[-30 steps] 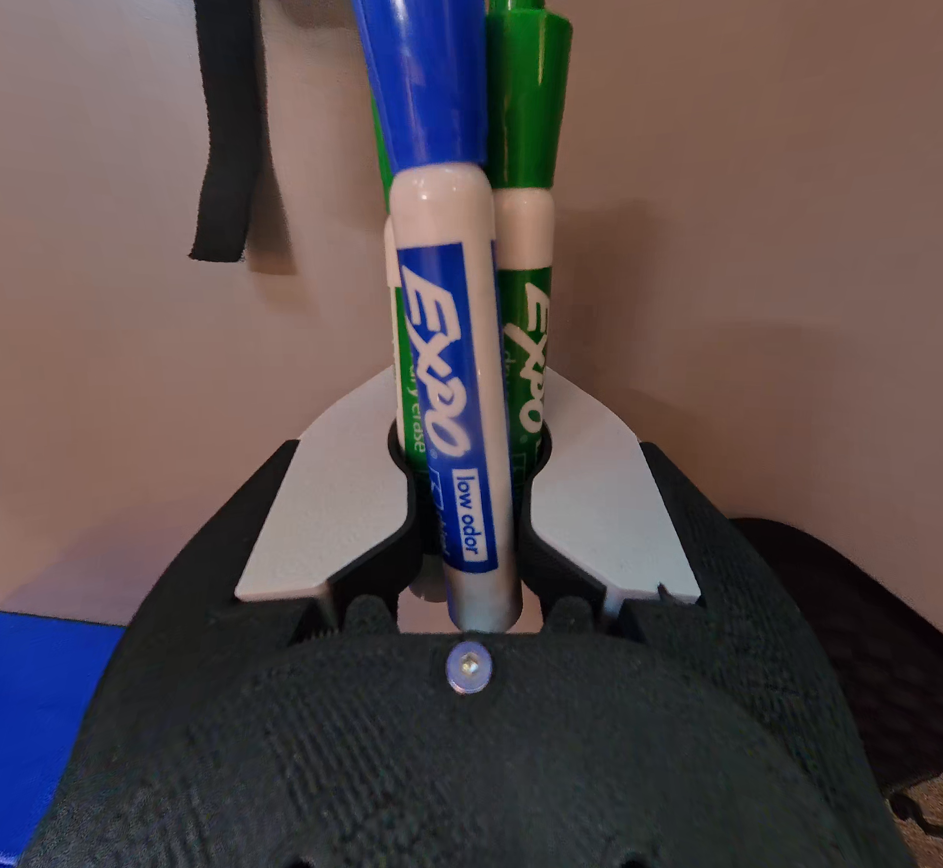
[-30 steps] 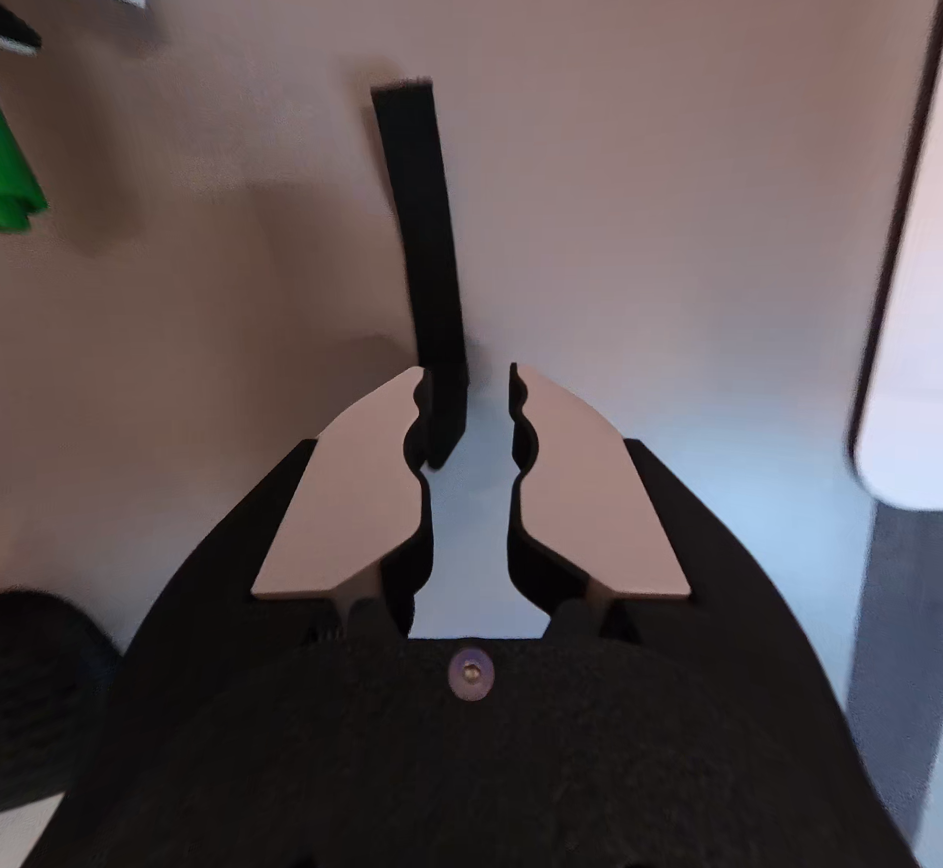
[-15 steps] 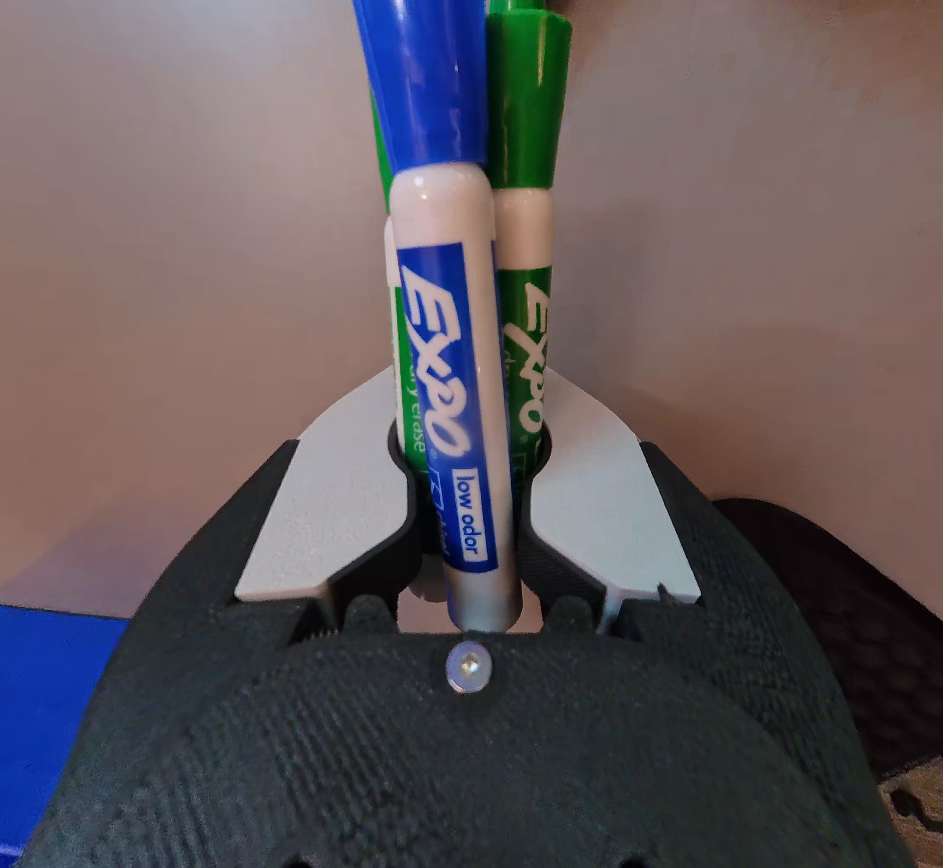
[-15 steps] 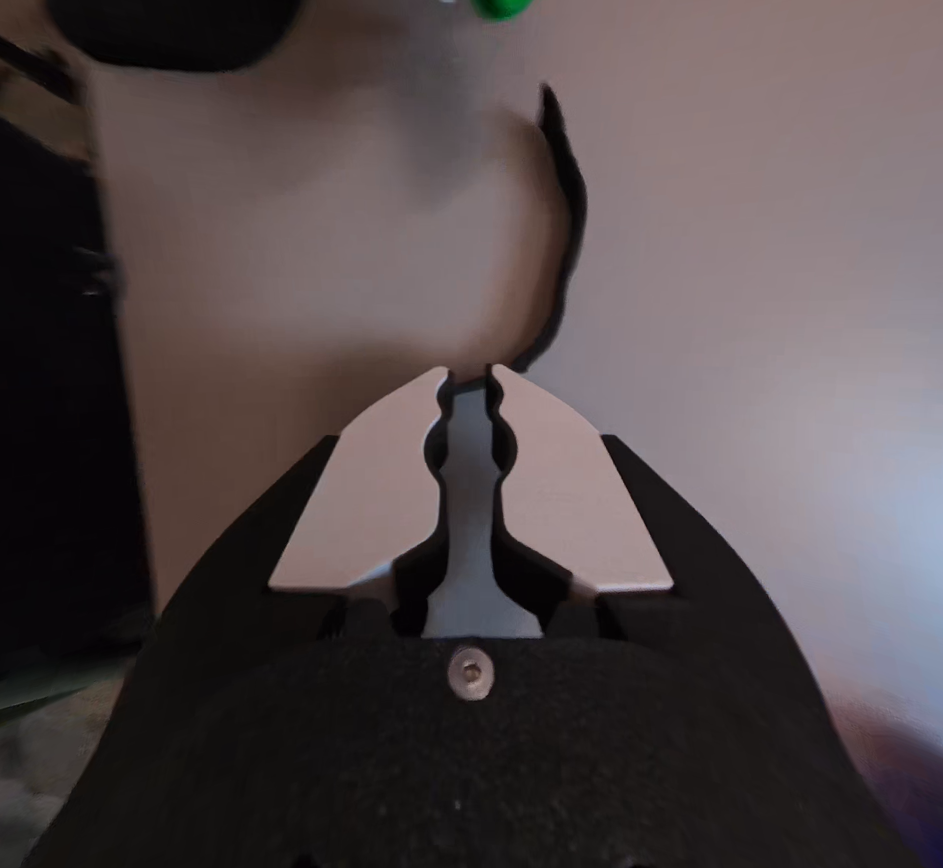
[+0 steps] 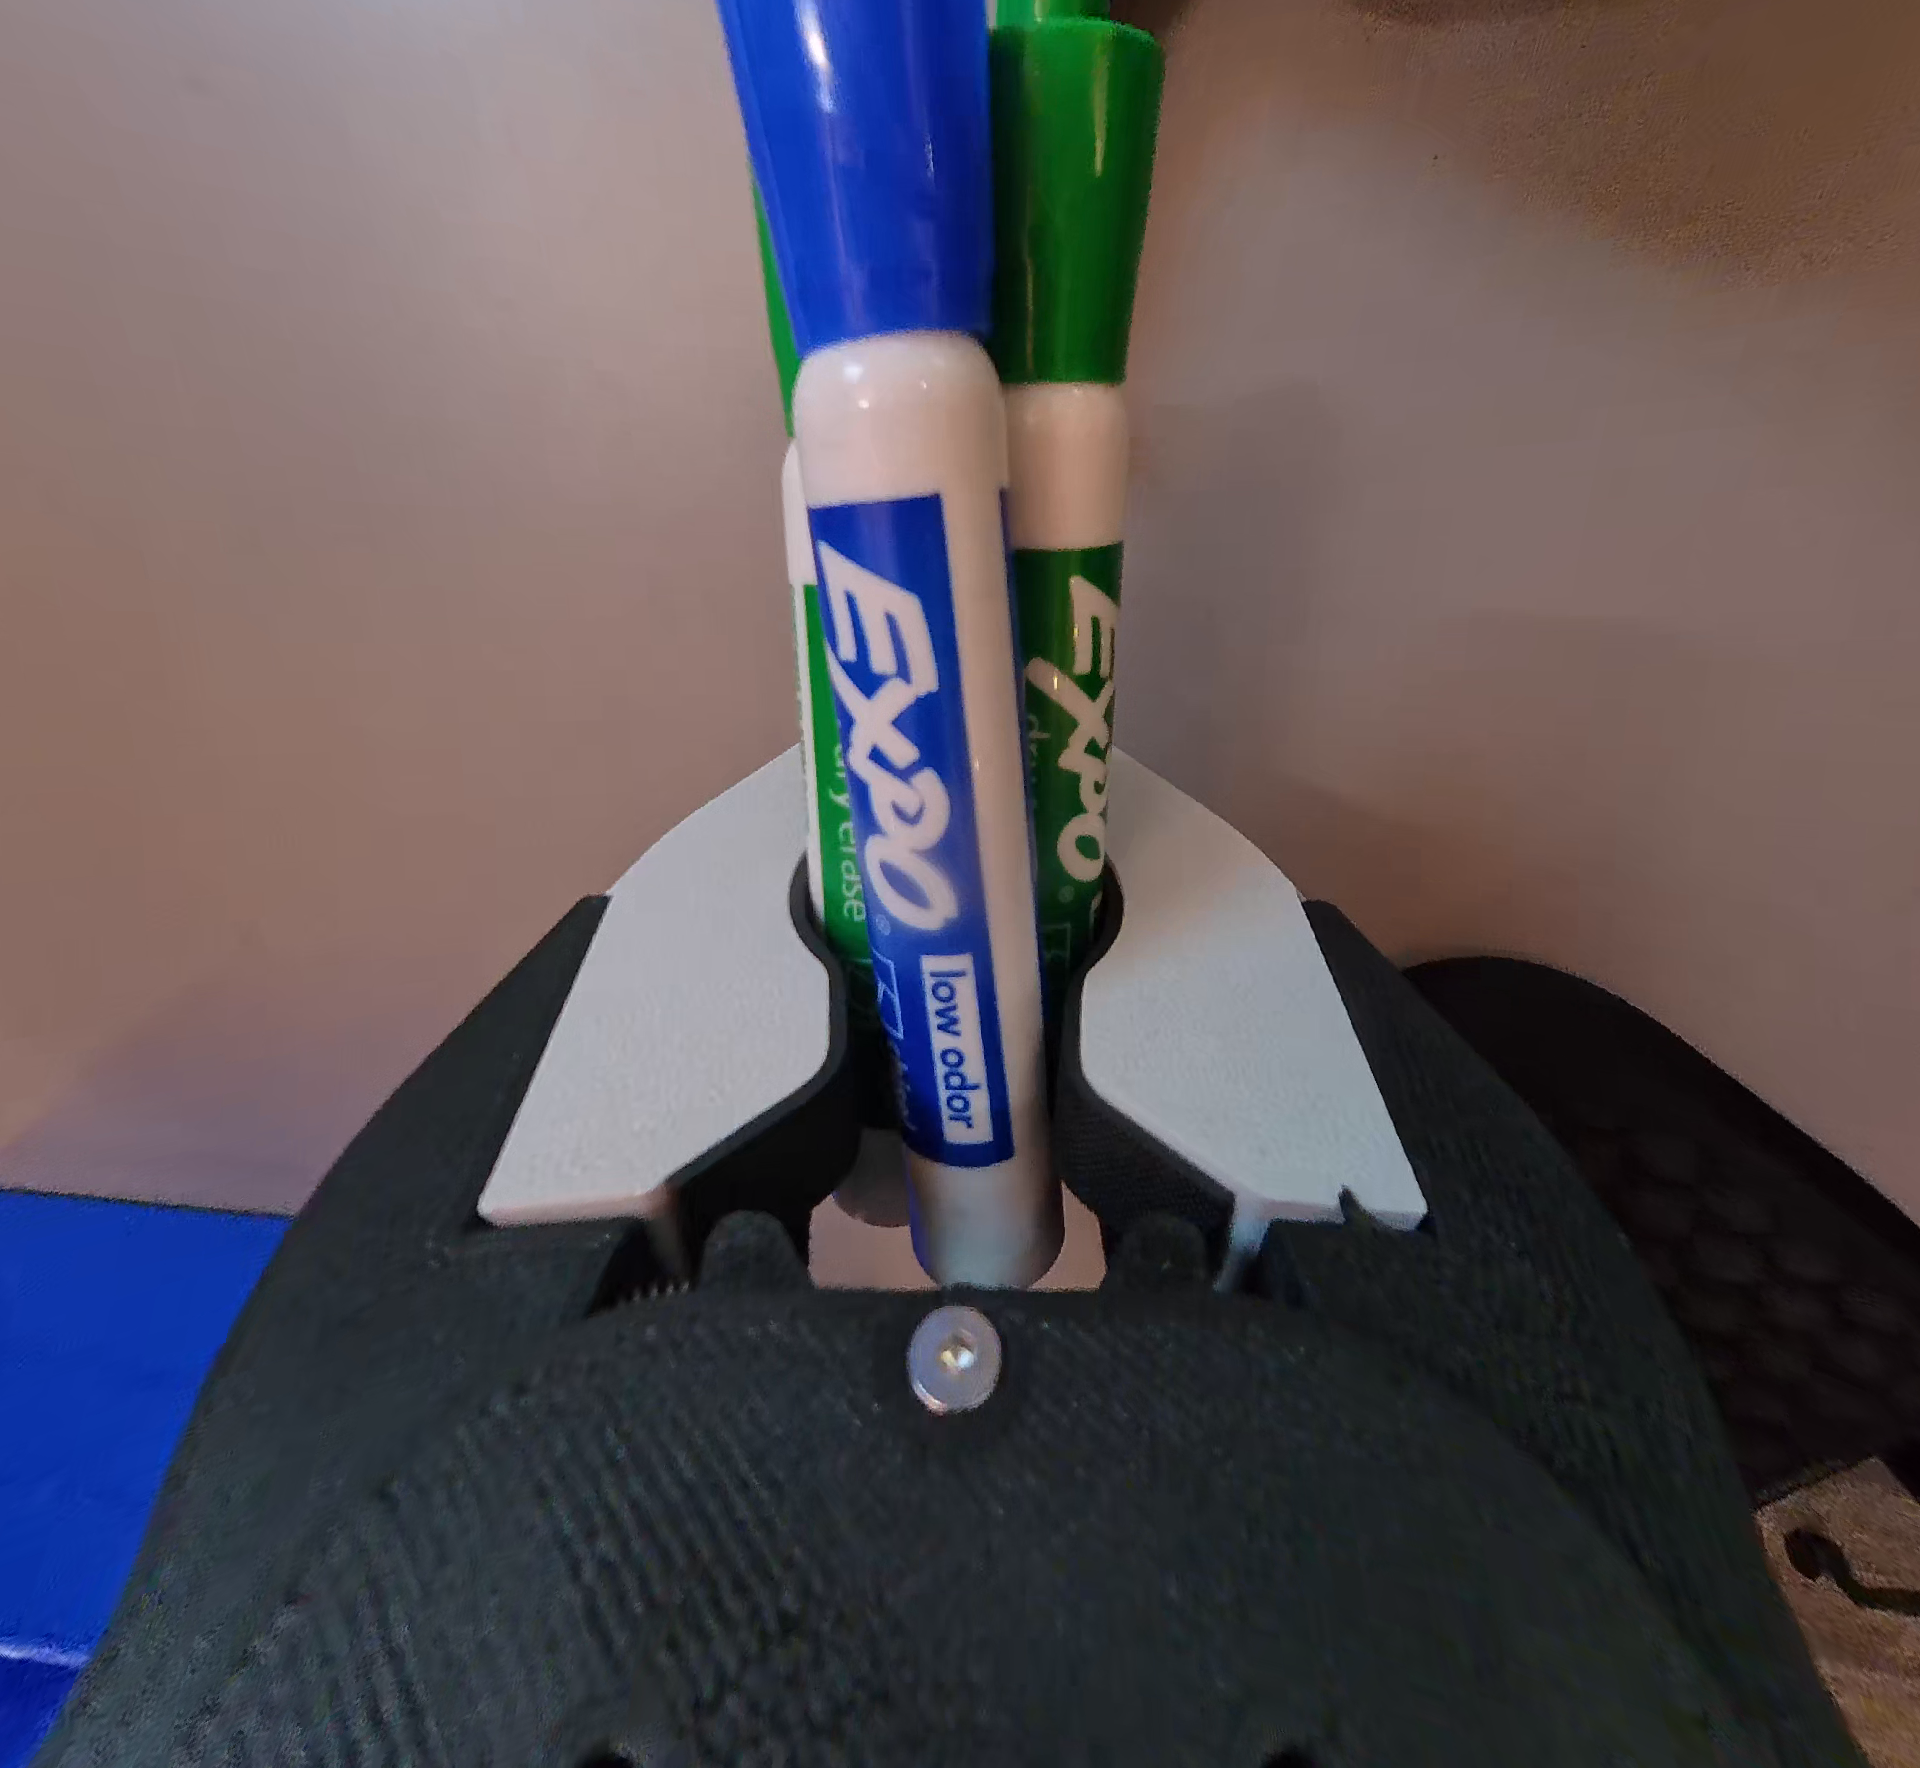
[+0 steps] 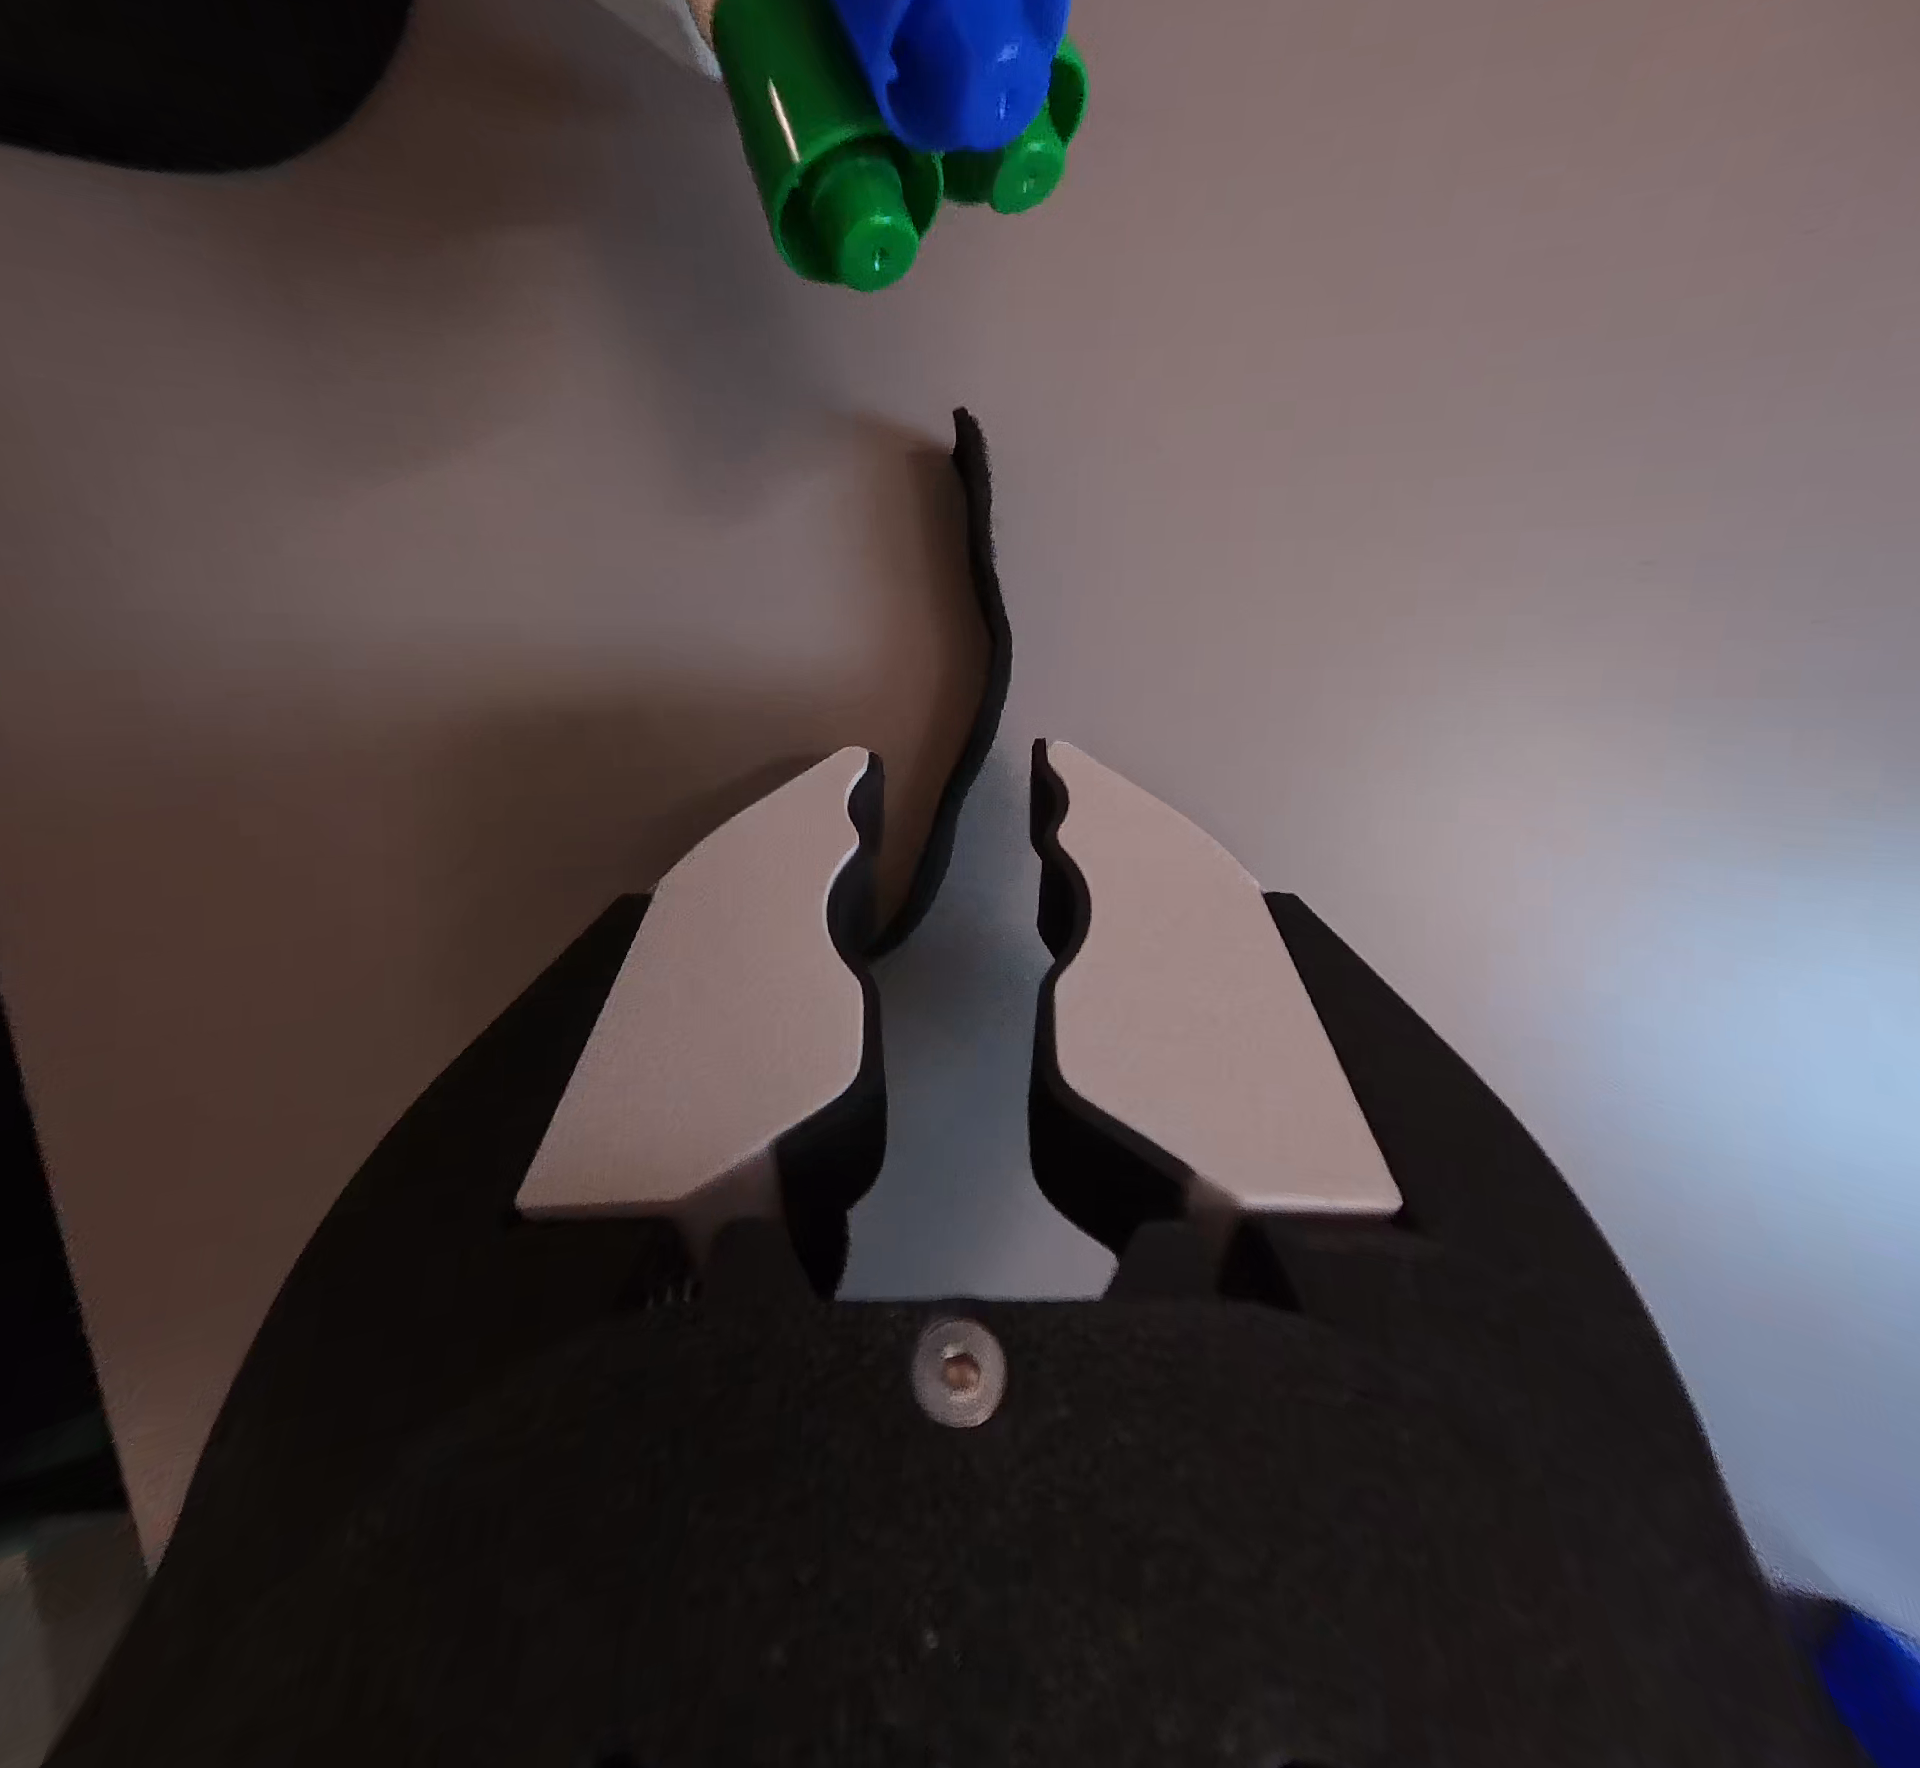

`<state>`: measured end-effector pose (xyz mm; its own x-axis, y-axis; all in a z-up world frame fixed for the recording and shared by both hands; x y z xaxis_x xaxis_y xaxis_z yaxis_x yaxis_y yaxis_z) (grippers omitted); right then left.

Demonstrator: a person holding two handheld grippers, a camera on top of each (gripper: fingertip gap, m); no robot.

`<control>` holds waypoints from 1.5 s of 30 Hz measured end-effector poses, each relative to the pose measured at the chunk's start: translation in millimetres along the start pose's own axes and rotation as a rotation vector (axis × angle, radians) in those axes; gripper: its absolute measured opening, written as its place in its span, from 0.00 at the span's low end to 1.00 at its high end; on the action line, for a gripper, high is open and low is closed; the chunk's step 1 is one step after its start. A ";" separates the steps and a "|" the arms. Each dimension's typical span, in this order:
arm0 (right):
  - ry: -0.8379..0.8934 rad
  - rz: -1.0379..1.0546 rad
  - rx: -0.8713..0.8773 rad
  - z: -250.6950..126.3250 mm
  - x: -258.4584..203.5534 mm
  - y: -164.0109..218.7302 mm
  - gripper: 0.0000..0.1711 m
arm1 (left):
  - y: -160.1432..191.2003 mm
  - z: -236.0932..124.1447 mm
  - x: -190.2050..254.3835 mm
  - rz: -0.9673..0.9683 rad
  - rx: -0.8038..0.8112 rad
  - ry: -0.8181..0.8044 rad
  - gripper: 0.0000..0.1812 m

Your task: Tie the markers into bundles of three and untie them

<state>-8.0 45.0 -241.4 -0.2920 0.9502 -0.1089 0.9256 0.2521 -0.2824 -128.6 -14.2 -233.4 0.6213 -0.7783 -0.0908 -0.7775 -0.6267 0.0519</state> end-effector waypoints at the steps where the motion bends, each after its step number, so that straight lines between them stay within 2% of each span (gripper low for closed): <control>1: 0.004 -0.004 -0.014 4.4 -0.7 1.1 0.15 | 1.3 -0.6 0.0 0.000 -0.004 -0.002 0.24; 6: 0.050 0.024 0.026 0.6 3.4 5.2 0.08 | 8.8 -0.5 -1.2 -0.010 -0.013 -0.006 0.24; 9: 0.059 0.027 -0.007 3.8 5.3 10.9 0.08 | 10.5 2.1 -1.8 -0.018 -0.011 -0.002 0.24; 11: 0.054 -0.027 -0.007 5.9 0.4 8.8 0.02 | 10.3 3.1 -2.3 -0.021 -0.010 -0.002 0.24; 14: 0.255 -0.266 0.034 -7.0 7.6 -2.5 0.01 | 10.5 2.3 -4.0 -0.030 -0.007 -0.005 0.24; 17: 0.658 -0.741 0.092 -32.5 15.6 -14.3 0.01 | 13.1 -0.3 -6.9 -0.042 -0.010 -0.013 0.24; 19: 0.869 -0.974 0.090 -38.8 15.3 -12.1 0.03 | 14.2 -2.0 -7.1 -0.048 -0.009 -0.017 0.24; 22: 0.872 -1.092 0.085 -20.4 -2.1 11.2 0.06 | 14.1 -2.7 -3.3 -0.047 -0.003 -0.015 0.24; 25: 0.760 -0.959 0.094 -16.4 -14.4 34.9 0.18 | 13.2 -0.9 1.3 -0.040 0.001 -0.003 0.24; 28: 0.611 -0.685 0.185 -33.7 -25.6 45.0 0.18 | 12.1 0.5 3.3 -0.027 -0.007 -0.006 0.24; 33: 0.240 0.043 0.261 -46.8 -33.6 53.2 0.16 | 6.8 -3.2 3.5 -0.006 0.005 -0.018 0.24; 35: 0.178 0.154 0.249 -42.1 -38.7 54.2 0.17 | 4.0 -3.8 3.4 0.003 0.017 -0.019 0.24; 39: 0.330 0.061 0.136 -37.8 -14.9 48.1 0.20 | -1.4 -0.5 3.0 0.023 0.024 -0.016 0.24; 44: 0.244 -0.174 -0.083 -15.2 1.1 24.8 0.19 | -3.1 0.8 4.0 0.034 0.027 -0.014 0.24; 45: 0.227 -0.226 -0.132 -7.0 2.5 23.3 0.17 | -2.3 0.6 3.9 0.033 0.027 -0.014 0.24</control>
<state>14.5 54.5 -241.5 -0.4460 0.8804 0.1611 0.8711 0.4683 -0.1479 -124.4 -15.8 -234.4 0.5943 -0.7976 -0.1033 -0.7998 -0.5996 0.0285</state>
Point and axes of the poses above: each gripper's, where its closed fingertips meet, z out along the fingers, y out of its underside, x = y × z across the jaws, the point moved 1 cm from there along -z, back along the fingers, and after that the axes turned 15 degrees about -x, right-handed, at the moved point
